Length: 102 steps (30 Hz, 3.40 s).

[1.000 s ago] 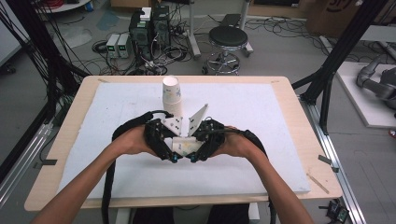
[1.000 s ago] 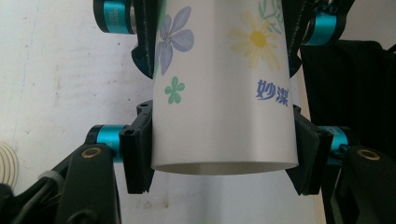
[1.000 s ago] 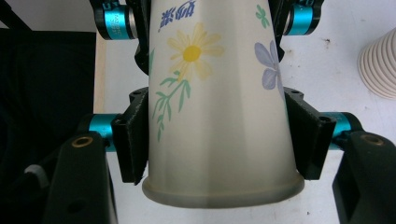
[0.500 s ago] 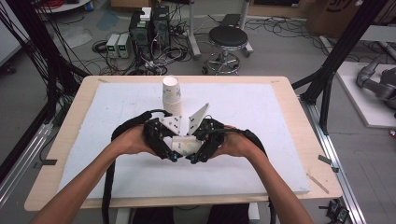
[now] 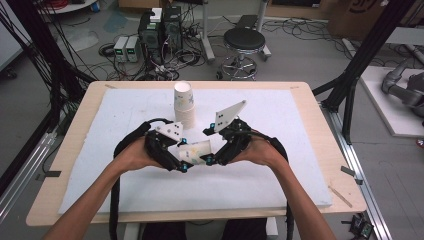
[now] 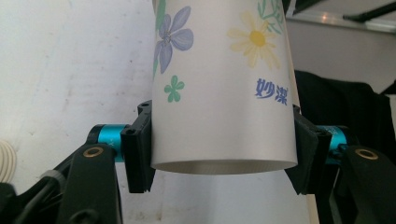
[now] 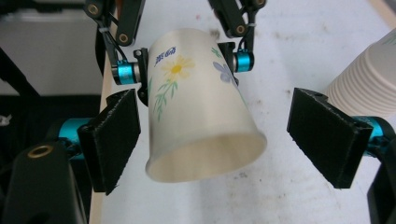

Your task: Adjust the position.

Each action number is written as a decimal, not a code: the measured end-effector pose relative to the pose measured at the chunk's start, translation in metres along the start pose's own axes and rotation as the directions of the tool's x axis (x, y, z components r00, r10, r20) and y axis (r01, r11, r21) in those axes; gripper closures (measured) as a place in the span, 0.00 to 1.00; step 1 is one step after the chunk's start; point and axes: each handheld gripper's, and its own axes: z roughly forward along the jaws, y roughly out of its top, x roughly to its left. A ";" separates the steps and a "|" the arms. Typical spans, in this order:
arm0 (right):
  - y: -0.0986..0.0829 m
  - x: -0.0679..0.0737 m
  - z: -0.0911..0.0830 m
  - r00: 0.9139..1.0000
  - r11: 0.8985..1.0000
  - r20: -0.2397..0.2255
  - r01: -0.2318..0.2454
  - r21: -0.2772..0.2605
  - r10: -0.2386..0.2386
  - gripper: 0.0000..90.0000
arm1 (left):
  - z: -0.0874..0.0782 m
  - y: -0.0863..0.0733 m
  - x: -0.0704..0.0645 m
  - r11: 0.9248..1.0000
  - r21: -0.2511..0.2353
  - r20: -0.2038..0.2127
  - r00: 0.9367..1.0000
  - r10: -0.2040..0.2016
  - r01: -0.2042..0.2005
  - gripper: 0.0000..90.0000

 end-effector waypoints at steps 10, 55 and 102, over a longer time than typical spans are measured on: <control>-0.014 -0.001 -0.016 0.998 0.982 0.017 -0.055 -0.180 0.059 0.18 | -0.016 -0.031 -0.002 0.946 -0.318 -0.016 0.997 -0.078 0.069 0.41; -0.031 -0.002 0.016 0.983 0.894 -0.154 -0.153 -0.422 0.095 0.19 | 0.014 -0.047 -0.003 0.778 -0.624 0.060 0.997 -0.048 0.075 0.41; -0.035 -0.005 0.007 0.988 0.912 -0.086 -0.154 -0.381 0.131 0.40 | 0.002 -0.059 -0.008 0.872 -0.485 -0.150 0.975 -0.166 0.074 0.08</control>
